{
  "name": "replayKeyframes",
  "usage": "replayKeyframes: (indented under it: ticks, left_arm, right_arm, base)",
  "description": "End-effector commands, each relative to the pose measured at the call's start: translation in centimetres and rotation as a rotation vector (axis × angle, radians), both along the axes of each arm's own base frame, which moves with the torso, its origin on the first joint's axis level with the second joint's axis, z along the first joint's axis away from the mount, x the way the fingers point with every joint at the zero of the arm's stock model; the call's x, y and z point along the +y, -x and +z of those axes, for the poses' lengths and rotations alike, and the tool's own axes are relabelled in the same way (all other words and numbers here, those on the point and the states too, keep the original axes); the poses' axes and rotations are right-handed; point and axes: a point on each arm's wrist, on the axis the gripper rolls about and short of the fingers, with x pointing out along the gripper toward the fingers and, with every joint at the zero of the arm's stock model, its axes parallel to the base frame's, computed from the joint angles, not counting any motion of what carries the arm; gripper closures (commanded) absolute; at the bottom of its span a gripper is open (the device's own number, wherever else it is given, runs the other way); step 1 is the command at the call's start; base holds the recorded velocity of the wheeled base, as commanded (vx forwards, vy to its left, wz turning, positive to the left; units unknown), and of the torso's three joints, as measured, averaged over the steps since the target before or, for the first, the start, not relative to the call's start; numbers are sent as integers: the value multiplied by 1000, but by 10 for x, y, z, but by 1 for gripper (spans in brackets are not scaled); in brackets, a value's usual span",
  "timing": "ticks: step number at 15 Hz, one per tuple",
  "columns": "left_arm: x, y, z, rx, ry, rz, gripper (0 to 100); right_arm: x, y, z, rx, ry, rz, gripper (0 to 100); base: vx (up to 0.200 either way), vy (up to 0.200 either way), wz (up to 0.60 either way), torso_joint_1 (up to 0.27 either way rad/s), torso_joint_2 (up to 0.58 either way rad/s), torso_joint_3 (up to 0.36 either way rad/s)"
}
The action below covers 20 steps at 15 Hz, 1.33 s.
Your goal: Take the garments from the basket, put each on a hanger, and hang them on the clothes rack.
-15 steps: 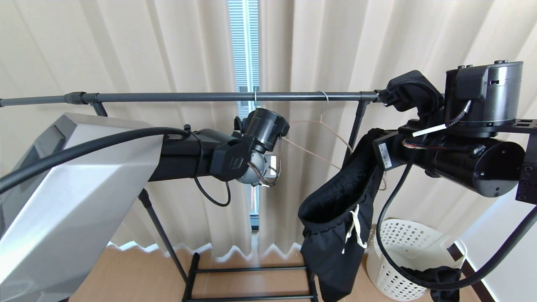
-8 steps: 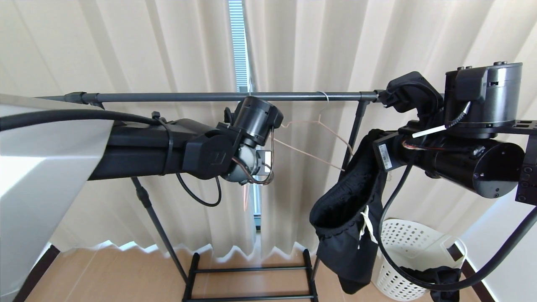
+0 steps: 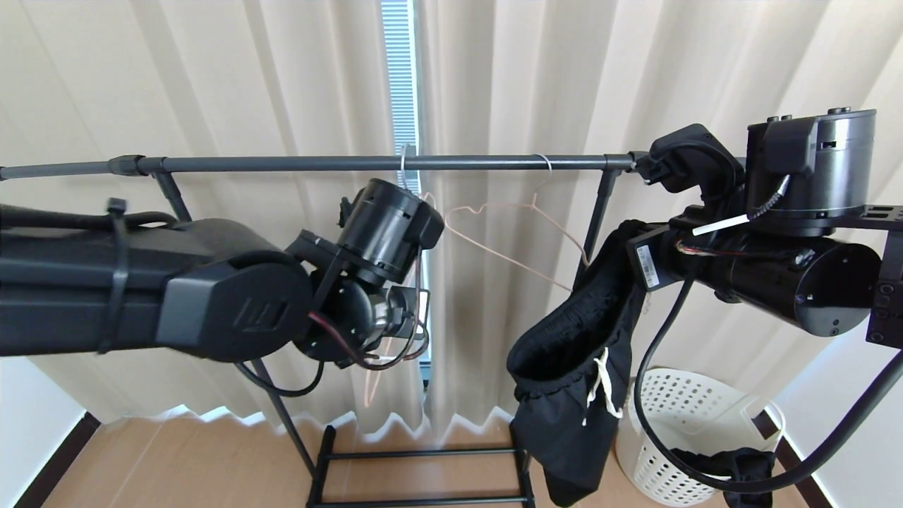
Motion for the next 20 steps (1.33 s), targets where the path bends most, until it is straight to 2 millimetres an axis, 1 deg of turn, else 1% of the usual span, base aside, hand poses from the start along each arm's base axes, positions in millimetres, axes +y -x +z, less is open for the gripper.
replayKeyframes:
  ticks: [1, 2, 3, 4, 5, 6, 7, 8, 10, 11, 12, 16, 17, 20]
  left_arm:
    - [33, 42, 14, -50, 25, -27, 100]
    - [36, 46, 14, -54, 26, -31, 100]
    - [53, 64, 5, -73, 13, -56, 100]
    - [59, 71, 0, -80, 5, -68, 100]
    - [70, 85, -8, -89, 10, -97, 100]
    - [77, 97, -12, -91, 29, -133, 100]
    - [83, 105, -14, -90, 42, -158, 100]
    - [94, 121, -21, -72, 39, -233, 100]
    - [102, 132, -28, -52, 39, -354, 100]
    - [105, 138, -32, -48, 48, -456, 100]
    - [106, 139, -37, -48, 40, -514, 100]
    - [105, 143, -48, -97, 73, -686, 100]
    - [105, 145, -51, -93, 73, -736, 100]
    - [100, 141, -50, -101, 57, -819, 100]
  right_arm:
    - [0, 2, -2, 5, 3, 5, 100]
    - [1, 3, -2, 6, 4, 7, 100]
    - [3, 9, -6, 16, 14, 15, 100]
    - [2, 12, -6, 13, 17, 3, 100]
    - [-1, 21, -4, -12, 12, -12, 100]
    - [1, 32, -6, -29, 11, -3, 100]
    - [3, 38, -9, -37, 13, -3, 100]
    - [7, 45, -14, -49, 32, -35, 100]
    - [9, 50, -19, -57, 52, -79, 100]
    - [8, 51, -27, -54, 55, -87, 100]
    - [10, 48, -32, -62, 53, -100, 100]
    - [7, 34, -37, -64, 54, -140, 100]
    - [1, 26, -39, -64, 59, -184, 100]
    - [0, 23, -34, -77, 51, -201, 100]
  base:
    - [0, 0, 0, 0, 0, 0]
    - [0, 0, 0, 0, 0, 0]
    - [0, 0, 0, 0, 0, 0]
    - [0, 0, 0, 0, 0, 0]
    - [0, 0, 0, 0, 0, 0]
    - [0, 0, 0, 0, 0, 0]
    - [0, 0, 0, 0, 0, 0]
    - [0, 0, 0, 0, 0, 0]
    - [0, 0, 0, 0, 0, 0]
    - [0, 0, 0, 0, 0, 0]
    - [0, 0, 0, 0, 0, 0]
    - [0, 0, 0, 0, 0, 0]
    - [0, 0, 0, 0, 0, 0]
    - [0, 0, 0, 0, 0, 0]
